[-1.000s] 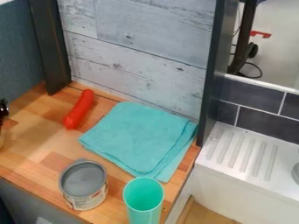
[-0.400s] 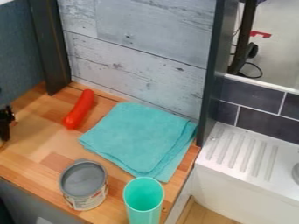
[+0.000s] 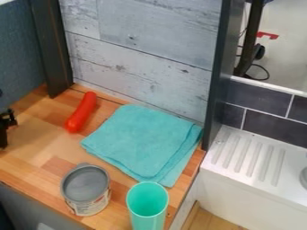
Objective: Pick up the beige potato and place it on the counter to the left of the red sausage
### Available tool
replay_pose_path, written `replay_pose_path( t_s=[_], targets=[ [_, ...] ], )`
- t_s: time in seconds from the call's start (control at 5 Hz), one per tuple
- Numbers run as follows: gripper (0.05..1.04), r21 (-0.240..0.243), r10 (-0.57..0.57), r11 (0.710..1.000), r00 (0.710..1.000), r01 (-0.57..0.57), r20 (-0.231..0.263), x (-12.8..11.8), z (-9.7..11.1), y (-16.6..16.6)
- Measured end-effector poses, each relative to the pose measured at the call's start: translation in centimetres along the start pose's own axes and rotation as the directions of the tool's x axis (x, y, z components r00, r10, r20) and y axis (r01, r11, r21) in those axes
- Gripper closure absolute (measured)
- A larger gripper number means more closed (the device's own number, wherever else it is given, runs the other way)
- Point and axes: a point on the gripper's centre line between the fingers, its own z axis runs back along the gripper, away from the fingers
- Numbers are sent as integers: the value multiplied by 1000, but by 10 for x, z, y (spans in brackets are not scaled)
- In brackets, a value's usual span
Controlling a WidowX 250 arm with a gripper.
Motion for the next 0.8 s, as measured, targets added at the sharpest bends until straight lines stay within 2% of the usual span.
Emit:
replay_pose_path(
  t_s=[0.2, 0.4, 0.6, 0.8],
  targets=[
    [458, -74, -22, 997, 996, 28, 82, 5, 30, -10],
    [458, -154, -46, 986, 992, 63, 115, 12, 38, -24],
    [458, -224, -93, 966, 980, 132, 178, 37, 35, -40],
    [458, -278, -137, 941, 970, 191, 201, 59, 20, -54]
  ],
)
